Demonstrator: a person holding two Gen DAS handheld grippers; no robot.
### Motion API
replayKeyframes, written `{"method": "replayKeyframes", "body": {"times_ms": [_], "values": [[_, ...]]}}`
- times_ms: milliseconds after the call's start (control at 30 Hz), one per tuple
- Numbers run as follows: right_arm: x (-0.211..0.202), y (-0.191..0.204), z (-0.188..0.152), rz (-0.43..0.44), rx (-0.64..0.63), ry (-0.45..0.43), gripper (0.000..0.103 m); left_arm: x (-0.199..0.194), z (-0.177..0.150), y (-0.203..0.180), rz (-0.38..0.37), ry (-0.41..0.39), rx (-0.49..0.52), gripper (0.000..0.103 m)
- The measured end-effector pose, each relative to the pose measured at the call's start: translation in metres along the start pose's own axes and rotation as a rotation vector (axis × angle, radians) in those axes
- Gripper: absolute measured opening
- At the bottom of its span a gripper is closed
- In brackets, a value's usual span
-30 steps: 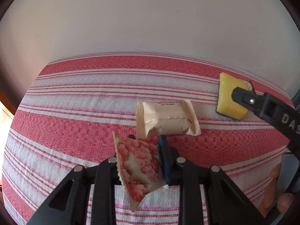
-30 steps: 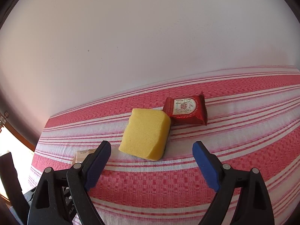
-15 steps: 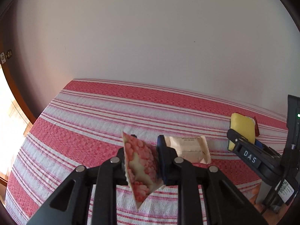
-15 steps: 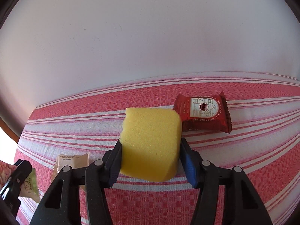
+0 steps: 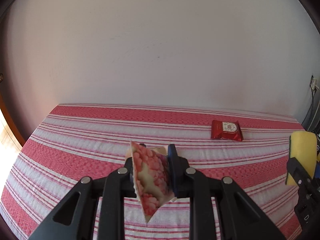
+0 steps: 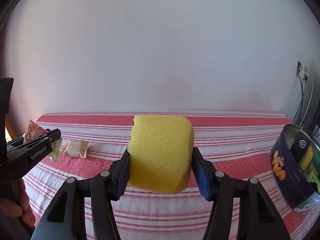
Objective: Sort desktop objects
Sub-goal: 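Carry the pink wrapper and yellow sponge with both tools over the basin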
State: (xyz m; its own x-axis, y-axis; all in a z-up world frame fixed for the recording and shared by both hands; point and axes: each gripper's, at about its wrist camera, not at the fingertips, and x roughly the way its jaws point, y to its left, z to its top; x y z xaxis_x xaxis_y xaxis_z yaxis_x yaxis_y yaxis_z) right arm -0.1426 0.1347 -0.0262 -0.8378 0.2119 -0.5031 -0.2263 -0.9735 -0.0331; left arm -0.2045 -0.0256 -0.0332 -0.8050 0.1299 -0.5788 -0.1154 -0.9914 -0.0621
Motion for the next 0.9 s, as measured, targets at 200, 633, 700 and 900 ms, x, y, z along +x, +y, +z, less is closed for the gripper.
{"method": "replayKeyframes", "body": {"times_ms": [200,633,700,900], "values": [[-0.042,-0.053,0.0,-0.092,0.054,-0.083,0.06,-0.037,-0.006,-0.048,-0.104,-0.089,0.021,0.021],[-0.095,-0.151,-0.011,-0.234,0.165,-0.131,0.06,-0.072,-0.01,-0.147,-0.283,-0.114,0.105,0.021],[-0.098,-0.164,-0.014,-0.258,0.177,-0.133,0.06,-0.075,-0.012,-0.159,-0.3,-0.116,0.118,0.021],[-0.105,-0.195,-0.017,-0.312,0.213,-0.149,0.06,-0.086,-0.013,-0.189,-0.343,-0.124,0.157,0.021]]}}
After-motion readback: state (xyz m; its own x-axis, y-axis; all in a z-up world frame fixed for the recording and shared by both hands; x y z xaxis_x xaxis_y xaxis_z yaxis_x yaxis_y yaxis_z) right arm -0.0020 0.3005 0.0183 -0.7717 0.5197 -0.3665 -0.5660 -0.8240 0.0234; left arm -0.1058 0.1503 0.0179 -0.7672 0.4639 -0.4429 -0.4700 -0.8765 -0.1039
